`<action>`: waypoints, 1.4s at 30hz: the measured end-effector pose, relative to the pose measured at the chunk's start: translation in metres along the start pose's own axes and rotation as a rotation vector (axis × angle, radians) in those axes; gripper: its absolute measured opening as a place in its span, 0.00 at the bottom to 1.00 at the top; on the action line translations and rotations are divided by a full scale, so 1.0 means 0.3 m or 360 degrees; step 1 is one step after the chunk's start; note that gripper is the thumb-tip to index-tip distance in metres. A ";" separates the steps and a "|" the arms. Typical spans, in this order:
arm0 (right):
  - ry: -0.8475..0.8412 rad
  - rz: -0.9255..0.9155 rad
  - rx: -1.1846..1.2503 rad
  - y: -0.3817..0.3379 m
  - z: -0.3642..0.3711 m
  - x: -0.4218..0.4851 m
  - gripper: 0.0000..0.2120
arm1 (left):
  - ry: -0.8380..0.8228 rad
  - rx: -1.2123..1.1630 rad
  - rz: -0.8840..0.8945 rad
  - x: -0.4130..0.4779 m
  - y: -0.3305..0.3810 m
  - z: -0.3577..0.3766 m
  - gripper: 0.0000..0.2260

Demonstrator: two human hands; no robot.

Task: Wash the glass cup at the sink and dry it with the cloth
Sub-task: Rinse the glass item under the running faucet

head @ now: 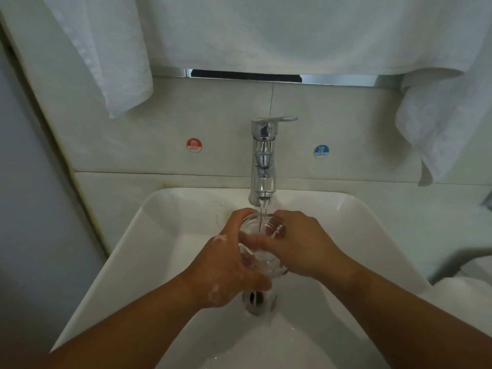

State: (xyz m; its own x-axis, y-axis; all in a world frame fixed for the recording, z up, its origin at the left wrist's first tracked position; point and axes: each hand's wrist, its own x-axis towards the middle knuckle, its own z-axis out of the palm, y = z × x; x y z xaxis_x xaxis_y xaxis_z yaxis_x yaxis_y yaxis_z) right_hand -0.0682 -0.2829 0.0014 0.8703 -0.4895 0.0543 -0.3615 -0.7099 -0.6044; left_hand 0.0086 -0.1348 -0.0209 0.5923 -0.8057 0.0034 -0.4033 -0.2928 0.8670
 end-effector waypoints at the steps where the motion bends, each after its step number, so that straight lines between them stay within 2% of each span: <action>1: 0.0072 -0.0004 -0.0014 -0.005 0.002 0.000 0.17 | 0.0001 -0.0026 0.0016 0.001 -0.001 0.004 0.49; 3: 0.0068 -0.0016 0.0007 -0.015 0.006 -0.005 0.17 | 0.0015 -0.0046 0.0033 0.001 -0.001 0.006 0.49; 6: -0.0234 -0.0046 0.0028 -0.015 -0.009 -0.021 0.27 | 0.0029 -0.0067 0.0005 -0.003 -0.004 -0.004 0.48; 7: -0.0278 -0.0052 0.0022 -0.009 -0.016 -0.023 0.27 | 0.0024 -0.0058 0.0009 -0.004 -0.007 -0.007 0.48; 10: -0.0073 -0.0046 0.0056 -0.002 -0.010 -0.004 0.16 | -0.0003 -0.0064 0.0040 -0.008 0.001 -0.004 0.48; 12: 0.0042 -0.0039 0.0054 -0.010 -0.005 0.001 0.13 | 0.0008 -0.0086 0.0057 -0.009 0.008 0.002 0.48; 13: 0.0000 -0.0063 0.0058 -0.009 -0.004 0.002 0.13 | 0.0025 -0.0087 0.0050 -0.010 0.011 0.001 0.48; 16: -0.0319 -0.0089 0.0103 -0.006 -0.017 -0.015 0.23 | 0.0023 -0.0050 -0.0005 -0.010 0.010 -0.012 0.48; 17: -0.0340 -0.0083 0.0127 -0.004 -0.025 -0.018 0.21 | 0.0009 -0.0060 -0.0010 -0.010 0.007 -0.017 0.48; 19: -0.0188 -0.0033 0.0232 -0.005 -0.038 -0.011 0.09 | -0.0009 -0.0122 -0.0019 -0.007 0.004 -0.023 0.47; 22: -0.0069 0.0023 0.0345 -0.002 -0.045 -0.006 0.12 | -0.0013 -0.0275 -0.0043 -0.004 0.007 -0.028 0.47; 24: -0.0147 -0.0021 0.0465 0.010 -0.044 -0.010 0.06 | 0.0029 -0.0352 -0.0058 -0.003 0.006 -0.038 0.46; 25: -0.0225 -0.0043 0.0539 0.014 -0.045 -0.013 0.07 | 0.0060 -0.0370 -0.0063 -0.003 0.002 -0.043 0.46; 26: -0.0298 -0.0039 0.0615 0.015 -0.044 -0.015 0.13 | 0.0085 -0.0384 -0.0065 -0.002 -0.002 -0.046 0.45; 27: -0.0353 -0.0015 0.0697 0.013 -0.042 -0.015 0.17 | 0.0108 -0.0406 -0.0070 -0.002 -0.004 -0.048 0.44; 29: -0.0369 0.0076 0.0906 0.007 -0.029 -0.011 0.19 | 0.0150 -0.0508 -0.0079 0.001 -0.009 -0.048 0.42; 32: -0.0333 0.0209 0.1218 -0.017 0.005 -0.018 0.14 | 0.0300 -0.0701 -0.0130 0.008 -0.012 -0.044 0.33; 34: -0.0340 0.0322 0.1301 -0.024 0.029 -0.018 0.09 | 0.0430 -0.0581 -0.0146 0.010 -0.011 -0.046 0.26; 35: -0.0328 0.0330 0.1236 -0.024 0.037 -0.018 0.07 | 0.0453 -0.0449 -0.0146 0.010 -0.011 -0.048 0.24; 39: -0.0161 0.0065 0.0319 -0.007 0.032 -0.012 0.07 | 0.0306 -0.0115 -0.0159 0.005 -0.011 -0.057 0.27; 42: -0.0017 0.0082 0.0292 -0.009 0.034 -0.001 0.08 | 0.0351 -0.0365 -0.0204 0.012 -0.009 -0.045 0.30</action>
State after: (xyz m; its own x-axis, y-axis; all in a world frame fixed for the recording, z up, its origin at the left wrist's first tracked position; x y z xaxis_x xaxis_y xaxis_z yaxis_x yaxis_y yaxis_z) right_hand -0.0640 -0.2758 -0.0052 0.8560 -0.5169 0.0116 -0.3396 -0.5791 -0.7412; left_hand 0.0210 -0.1299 -0.0165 0.7746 -0.6319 -0.0268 -0.1634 -0.2409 0.9567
